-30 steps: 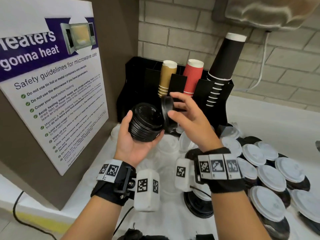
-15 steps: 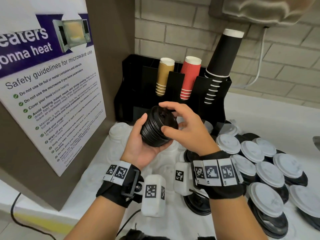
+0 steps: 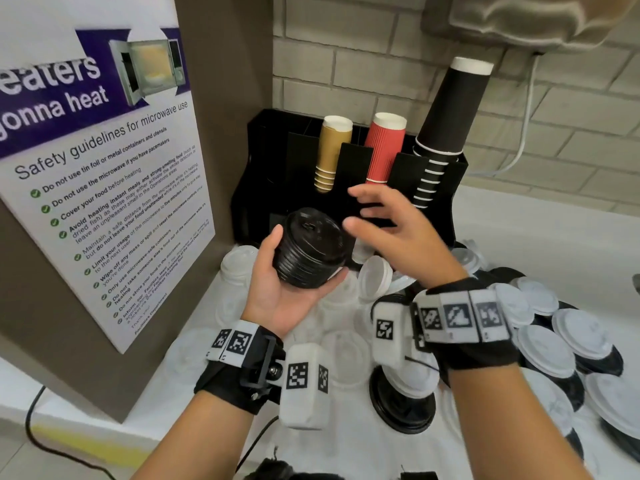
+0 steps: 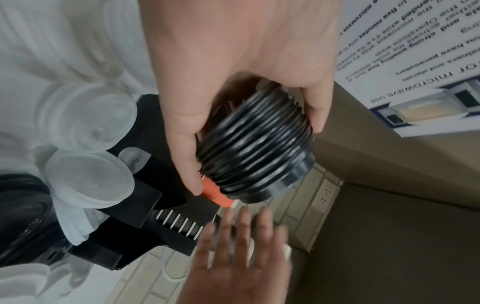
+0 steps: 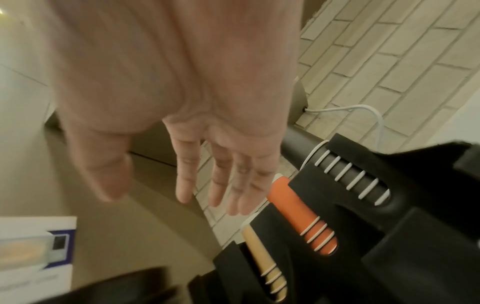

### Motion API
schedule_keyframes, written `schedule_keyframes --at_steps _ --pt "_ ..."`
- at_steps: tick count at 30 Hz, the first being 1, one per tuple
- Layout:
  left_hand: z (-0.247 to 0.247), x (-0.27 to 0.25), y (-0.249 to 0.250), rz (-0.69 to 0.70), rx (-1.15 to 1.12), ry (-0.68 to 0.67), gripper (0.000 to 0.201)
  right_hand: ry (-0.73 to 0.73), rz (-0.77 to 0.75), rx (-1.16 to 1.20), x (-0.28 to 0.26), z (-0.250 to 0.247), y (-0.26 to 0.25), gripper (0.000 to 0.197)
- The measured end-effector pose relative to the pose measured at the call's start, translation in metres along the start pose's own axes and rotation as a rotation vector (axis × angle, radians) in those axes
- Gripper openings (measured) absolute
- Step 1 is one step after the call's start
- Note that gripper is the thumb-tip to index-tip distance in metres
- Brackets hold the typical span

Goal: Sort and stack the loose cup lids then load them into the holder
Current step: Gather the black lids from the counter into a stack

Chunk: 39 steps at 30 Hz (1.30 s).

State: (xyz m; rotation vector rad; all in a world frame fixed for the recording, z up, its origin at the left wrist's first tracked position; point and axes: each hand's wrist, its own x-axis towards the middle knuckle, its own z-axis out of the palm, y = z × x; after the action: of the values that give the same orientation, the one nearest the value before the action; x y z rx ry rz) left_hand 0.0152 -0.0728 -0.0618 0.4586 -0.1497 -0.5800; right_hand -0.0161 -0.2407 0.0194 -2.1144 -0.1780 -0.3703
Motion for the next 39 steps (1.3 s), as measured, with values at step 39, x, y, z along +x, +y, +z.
schedule_keyframes --at_steps 39 --pt "0.008 -0.001 0.000 0.040 -0.091 0.064 0.066 -0.630 0.156 -0.871 -0.008 -0.011 0.039 0.067"
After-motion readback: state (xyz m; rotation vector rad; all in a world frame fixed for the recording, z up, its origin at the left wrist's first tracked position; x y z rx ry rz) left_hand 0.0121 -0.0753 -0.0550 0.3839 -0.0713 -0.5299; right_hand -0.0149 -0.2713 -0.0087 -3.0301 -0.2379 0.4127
